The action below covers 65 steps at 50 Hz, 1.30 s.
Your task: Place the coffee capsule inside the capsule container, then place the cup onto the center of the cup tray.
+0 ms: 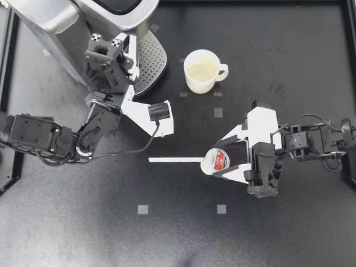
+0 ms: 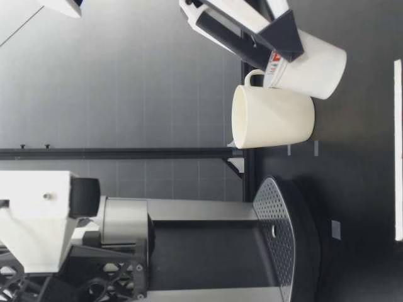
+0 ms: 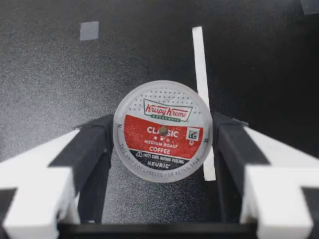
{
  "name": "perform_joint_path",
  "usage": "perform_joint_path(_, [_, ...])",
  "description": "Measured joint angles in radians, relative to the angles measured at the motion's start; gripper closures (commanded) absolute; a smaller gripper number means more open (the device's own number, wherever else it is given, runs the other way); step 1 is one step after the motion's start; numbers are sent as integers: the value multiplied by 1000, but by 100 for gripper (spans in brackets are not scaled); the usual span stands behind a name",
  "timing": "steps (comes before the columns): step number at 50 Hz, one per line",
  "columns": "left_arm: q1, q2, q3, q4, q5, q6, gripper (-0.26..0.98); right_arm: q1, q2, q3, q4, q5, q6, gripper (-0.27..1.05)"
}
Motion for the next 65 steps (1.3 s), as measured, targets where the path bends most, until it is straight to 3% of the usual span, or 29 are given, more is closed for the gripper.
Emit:
perform_joint_path(32, [6, -55, -2, 101, 86, 61, 63, 0, 0, 0, 0, 2, -2, 26])
perform_joint_path(49, [8, -118, -2, 117, 92, 60, 63, 0, -2, -2, -3, 2, -2, 26])
perform_joint_path(65, [55, -196, 20, 123, 37, 29, 63, 0, -2, -11, -3, 0, 0, 26])
